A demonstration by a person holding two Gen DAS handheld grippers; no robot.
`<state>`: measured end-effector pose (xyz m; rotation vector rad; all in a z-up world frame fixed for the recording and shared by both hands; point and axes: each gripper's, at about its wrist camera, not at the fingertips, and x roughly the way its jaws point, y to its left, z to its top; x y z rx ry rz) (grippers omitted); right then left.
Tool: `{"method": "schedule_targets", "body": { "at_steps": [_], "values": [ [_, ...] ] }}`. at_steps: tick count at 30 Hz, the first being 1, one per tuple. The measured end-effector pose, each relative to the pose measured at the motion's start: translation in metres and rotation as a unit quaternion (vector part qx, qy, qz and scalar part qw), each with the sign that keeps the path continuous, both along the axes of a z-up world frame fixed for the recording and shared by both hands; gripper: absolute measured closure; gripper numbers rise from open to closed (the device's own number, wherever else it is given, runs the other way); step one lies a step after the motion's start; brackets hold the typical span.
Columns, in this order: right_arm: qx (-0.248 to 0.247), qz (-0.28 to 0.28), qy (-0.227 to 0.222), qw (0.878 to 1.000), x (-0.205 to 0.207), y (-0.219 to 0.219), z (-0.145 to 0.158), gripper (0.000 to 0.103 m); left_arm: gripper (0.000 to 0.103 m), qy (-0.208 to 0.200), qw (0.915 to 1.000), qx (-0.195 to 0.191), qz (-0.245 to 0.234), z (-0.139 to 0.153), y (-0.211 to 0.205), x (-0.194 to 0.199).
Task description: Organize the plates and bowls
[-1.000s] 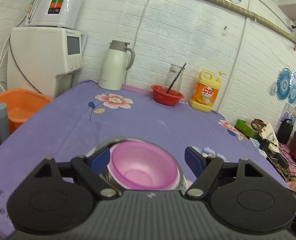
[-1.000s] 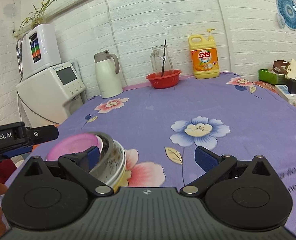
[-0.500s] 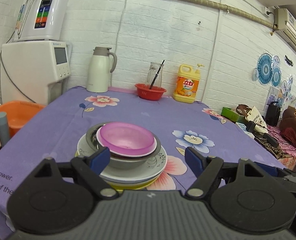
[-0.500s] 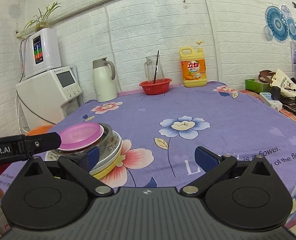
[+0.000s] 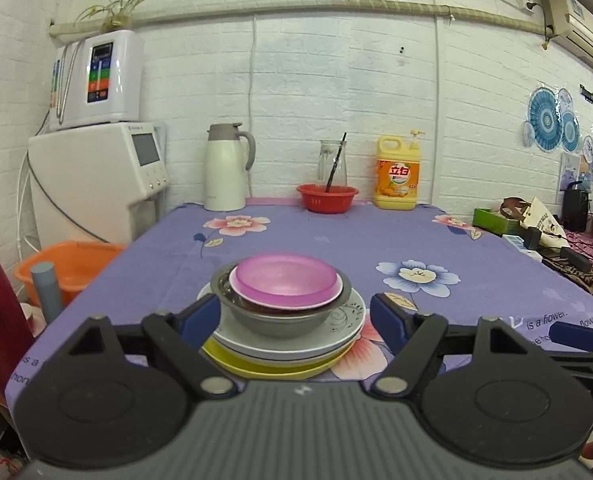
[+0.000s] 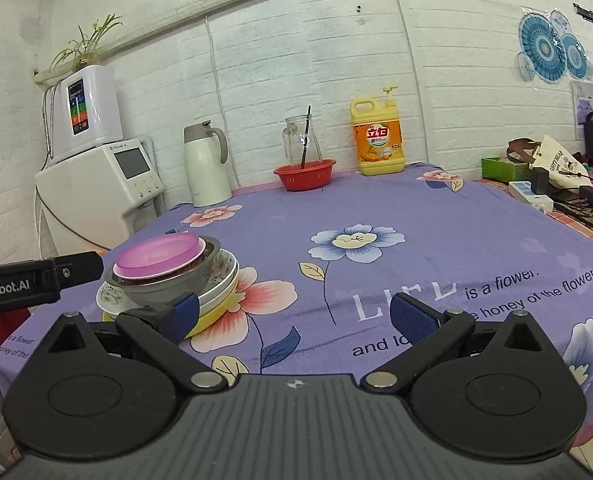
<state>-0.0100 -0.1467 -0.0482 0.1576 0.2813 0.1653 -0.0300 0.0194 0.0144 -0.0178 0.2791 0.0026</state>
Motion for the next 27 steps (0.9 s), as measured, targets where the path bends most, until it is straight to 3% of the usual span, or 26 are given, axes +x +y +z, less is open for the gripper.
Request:
{"method": "schedule_targets", "body": {
  "at_steps": [8,27],
  "values": [
    [0.005,0.010,0.004,1.000,-0.004,0.000,-0.003,0.000,0.026,0.005,0.9997,0.024,0.007,-0.004,-0.007,0.002],
    [-0.016,0.014,0.006,1.000,-0.023,-0.001,-0.009,0.000,0.026,0.011,0.9999,0.003,0.005,-0.005,0.000,0.002]
  ]
}}
